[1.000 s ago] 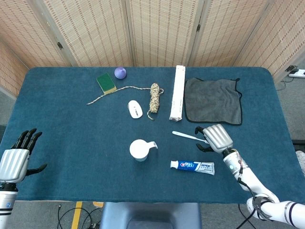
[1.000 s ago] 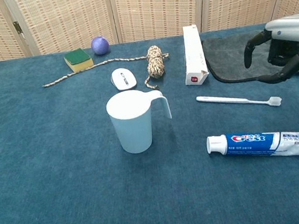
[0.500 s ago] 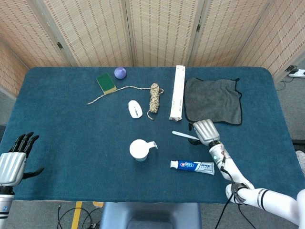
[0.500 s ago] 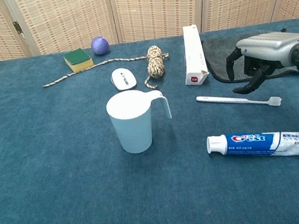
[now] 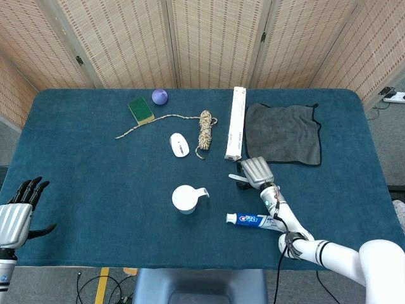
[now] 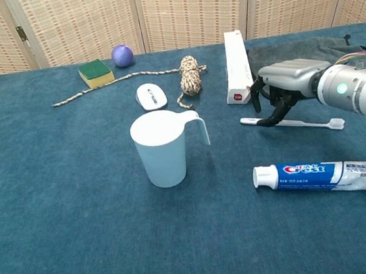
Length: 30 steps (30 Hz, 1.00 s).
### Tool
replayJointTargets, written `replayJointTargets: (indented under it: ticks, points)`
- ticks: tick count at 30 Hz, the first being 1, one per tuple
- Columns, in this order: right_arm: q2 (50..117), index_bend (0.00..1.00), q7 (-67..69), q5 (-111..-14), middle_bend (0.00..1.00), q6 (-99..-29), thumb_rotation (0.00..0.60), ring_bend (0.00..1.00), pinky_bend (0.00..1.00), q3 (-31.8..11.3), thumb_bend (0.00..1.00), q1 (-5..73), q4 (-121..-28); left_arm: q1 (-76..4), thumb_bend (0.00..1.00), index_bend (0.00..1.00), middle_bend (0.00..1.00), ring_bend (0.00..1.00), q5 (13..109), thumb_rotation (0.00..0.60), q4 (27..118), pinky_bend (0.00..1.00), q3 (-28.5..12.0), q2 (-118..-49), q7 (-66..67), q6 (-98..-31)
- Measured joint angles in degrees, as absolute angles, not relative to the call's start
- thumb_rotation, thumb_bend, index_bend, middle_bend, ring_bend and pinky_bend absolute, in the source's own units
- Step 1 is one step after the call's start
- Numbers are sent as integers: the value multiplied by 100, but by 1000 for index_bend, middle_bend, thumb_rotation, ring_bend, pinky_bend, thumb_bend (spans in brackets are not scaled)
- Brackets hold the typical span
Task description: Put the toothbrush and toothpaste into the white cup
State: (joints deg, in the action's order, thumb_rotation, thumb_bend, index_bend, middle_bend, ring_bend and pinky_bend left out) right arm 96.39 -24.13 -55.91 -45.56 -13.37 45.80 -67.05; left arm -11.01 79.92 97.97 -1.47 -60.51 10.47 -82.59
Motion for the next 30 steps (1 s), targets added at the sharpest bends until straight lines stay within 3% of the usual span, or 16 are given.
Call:
replayJointTargets:
  ticks: [17,30]
  points:
    - [9708,483,-2341,-5443,971,-4307,600,1000,1000,-1192,237,4722,-6585,-1010,117,141,103,104,7994,600,9744,409,-211,-6056,1030,-8194]
    - [9103,484,-2333,-5915,971,-4430,600,1000,1000,-722,239,4531,-7644,-990,117,139,104,104,8044,600,9704,407,-248,-6104,1028,-8155]
